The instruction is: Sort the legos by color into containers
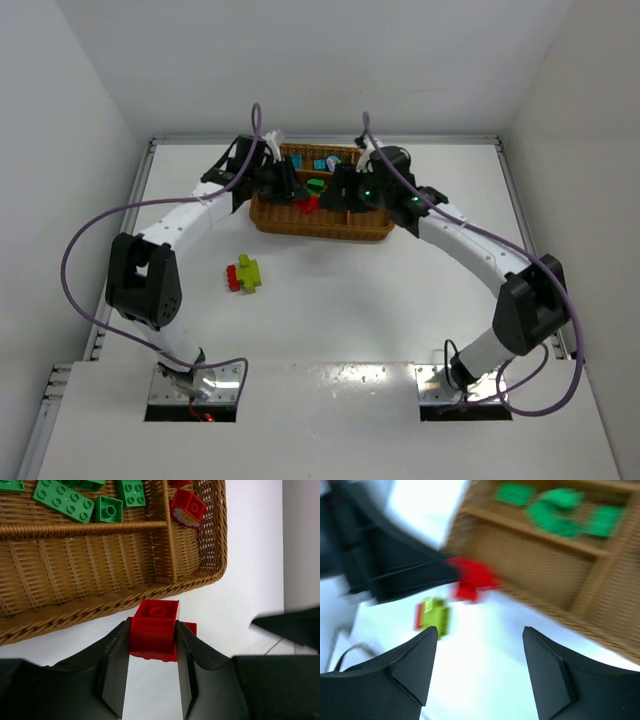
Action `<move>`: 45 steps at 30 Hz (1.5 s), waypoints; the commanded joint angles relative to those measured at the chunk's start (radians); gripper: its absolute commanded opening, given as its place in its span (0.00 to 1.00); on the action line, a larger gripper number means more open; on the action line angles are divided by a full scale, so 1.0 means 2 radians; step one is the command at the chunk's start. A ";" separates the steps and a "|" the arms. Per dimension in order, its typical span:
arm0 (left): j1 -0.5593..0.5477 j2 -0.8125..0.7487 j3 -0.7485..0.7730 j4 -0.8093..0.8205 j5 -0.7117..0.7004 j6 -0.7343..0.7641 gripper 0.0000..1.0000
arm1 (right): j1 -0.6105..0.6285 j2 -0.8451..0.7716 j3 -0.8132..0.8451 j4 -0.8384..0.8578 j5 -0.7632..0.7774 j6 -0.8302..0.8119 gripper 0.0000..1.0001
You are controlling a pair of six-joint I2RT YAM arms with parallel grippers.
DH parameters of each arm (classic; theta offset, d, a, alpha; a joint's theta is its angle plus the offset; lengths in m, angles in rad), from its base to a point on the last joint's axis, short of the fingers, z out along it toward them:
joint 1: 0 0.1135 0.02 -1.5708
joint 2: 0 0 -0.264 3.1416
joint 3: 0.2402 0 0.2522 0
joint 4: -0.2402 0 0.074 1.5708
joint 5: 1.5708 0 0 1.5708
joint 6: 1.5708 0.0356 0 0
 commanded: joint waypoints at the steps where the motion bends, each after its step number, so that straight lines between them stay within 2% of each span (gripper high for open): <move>1: -0.010 -0.019 0.019 0.012 -0.026 -0.023 0.00 | 0.031 0.026 0.019 0.039 -0.025 0.018 0.70; 10: -0.014 -0.034 0.019 0.012 -0.040 -0.023 0.00 | 0.052 0.083 0.053 0.050 -0.014 0.039 0.68; 14: -0.014 -0.034 0.019 0.008 -0.040 -0.023 0.00 | 0.052 0.095 0.058 0.063 -0.005 0.044 0.60; 22: -0.014 -0.038 0.015 0.008 -0.036 -0.023 0.00 | 0.052 0.110 0.058 0.087 -0.005 0.063 0.54; 26: -0.014 -0.038 0.015 0.008 -0.031 -0.023 0.00 | 0.052 0.119 0.062 0.098 -0.005 0.072 0.47; 29: -0.014 -0.038 0.015 0.008 -0.026 -0.023 0.00 | 0.052 0.119 0.067 0.099 0.001 0.072 0.41; 30: -0.014 -0.038 0.010 0.008 -0.026 -0.018 0.00 | 0.052 0.119 0.061 0.104 0.005 0.077 0.35; 33: -0.014 -0.043 0.005 0.008 -0.026 -0.018 0.00 | 0.052 0.097 0.029 0.121 0.059 0.088 0.21; 36: -0.014 -0.043 0.001 0.008 -0.026 -0.018 0.00 | 0.057 0.056 -0.010 0.128 0.084 0.094 0.14; 41: -0.014 -0.029 0.011 0.008 -0.026 -0.018 0.00 | 0.051 0.021 -0.034 0.101 0.080 0.071 0.07; 45: -0.014 -0.019 0.021 0.008 -0.026 -0.013 0.00 | 0.051 -0.016 -0.070 0.077 0.084 0.067 0.07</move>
